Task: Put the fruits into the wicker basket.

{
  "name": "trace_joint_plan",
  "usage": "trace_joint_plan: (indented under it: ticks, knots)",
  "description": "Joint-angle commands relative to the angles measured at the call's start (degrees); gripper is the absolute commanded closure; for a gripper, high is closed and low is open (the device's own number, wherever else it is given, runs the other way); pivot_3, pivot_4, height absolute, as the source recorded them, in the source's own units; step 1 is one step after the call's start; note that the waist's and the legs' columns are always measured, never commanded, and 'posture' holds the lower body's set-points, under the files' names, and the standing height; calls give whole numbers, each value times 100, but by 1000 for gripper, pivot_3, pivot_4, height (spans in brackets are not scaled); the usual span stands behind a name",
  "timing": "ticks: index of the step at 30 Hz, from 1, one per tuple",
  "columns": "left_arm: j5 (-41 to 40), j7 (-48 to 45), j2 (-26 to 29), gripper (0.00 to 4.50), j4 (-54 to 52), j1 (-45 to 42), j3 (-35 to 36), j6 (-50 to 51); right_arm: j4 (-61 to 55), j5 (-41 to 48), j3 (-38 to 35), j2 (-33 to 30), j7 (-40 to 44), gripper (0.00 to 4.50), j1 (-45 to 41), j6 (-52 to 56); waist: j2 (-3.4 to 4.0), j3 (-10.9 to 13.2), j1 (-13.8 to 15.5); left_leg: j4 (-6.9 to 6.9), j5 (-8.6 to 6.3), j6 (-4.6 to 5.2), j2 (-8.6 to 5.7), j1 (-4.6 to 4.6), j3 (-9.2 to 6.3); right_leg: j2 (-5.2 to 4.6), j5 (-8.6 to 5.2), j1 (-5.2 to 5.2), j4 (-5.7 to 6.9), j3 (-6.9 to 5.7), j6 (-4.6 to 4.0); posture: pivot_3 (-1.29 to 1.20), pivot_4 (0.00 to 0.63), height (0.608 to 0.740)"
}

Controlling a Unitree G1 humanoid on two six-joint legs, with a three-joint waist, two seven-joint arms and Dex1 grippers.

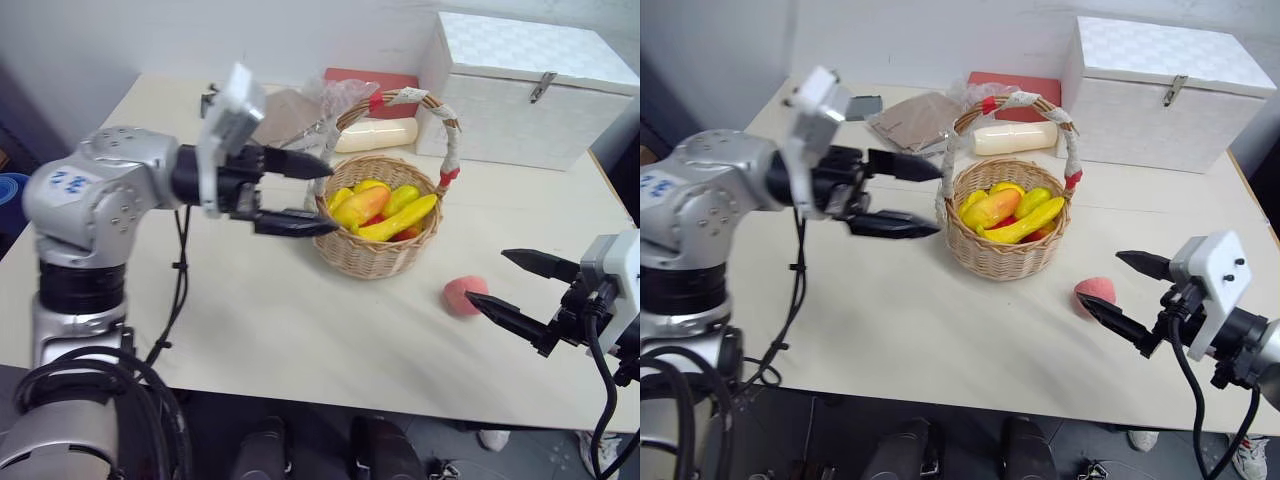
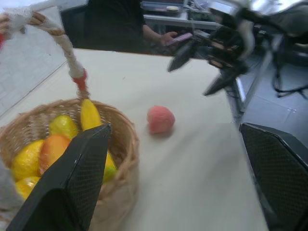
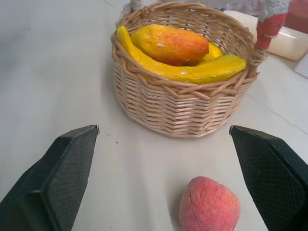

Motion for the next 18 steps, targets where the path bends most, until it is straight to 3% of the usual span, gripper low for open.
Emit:
trace_joint_plan:
  ticks: [1,4,8,18]
  knots:
    - [143,-590,597,7,17,401,39,-583,280,-729,541,598,-762,0,-225,-276,-1,0,-2,0,1,-2,1,0,-1,1,-1,0,0,-1,-1,0,150,740]
    - [-72,-884,908,7,81,544,169,-619,468,-1216,1045,1233,-1450,0,-451,-275,5,3,10,0,1,-3,-4,-5,0,-5,2,-10,1,0,-8,0,150,740]
    - [-439,-735,825,7,42,405,386,-481,613,-1481,1400,1694,-1487,0,-454,-430,7,3,10,-4,-3,0,-5,-11,-7,-12,-1,-9,-2,15,-13,0,150,740]
    - [-499,-482,610,7,126,179,247,-636,1756,-2331,1995,2259,-1596,0,-976,-830,9,4,-111,-3,-3,0,-4,-8,1,2,1,-11,4,-1,-8,0,150,740]
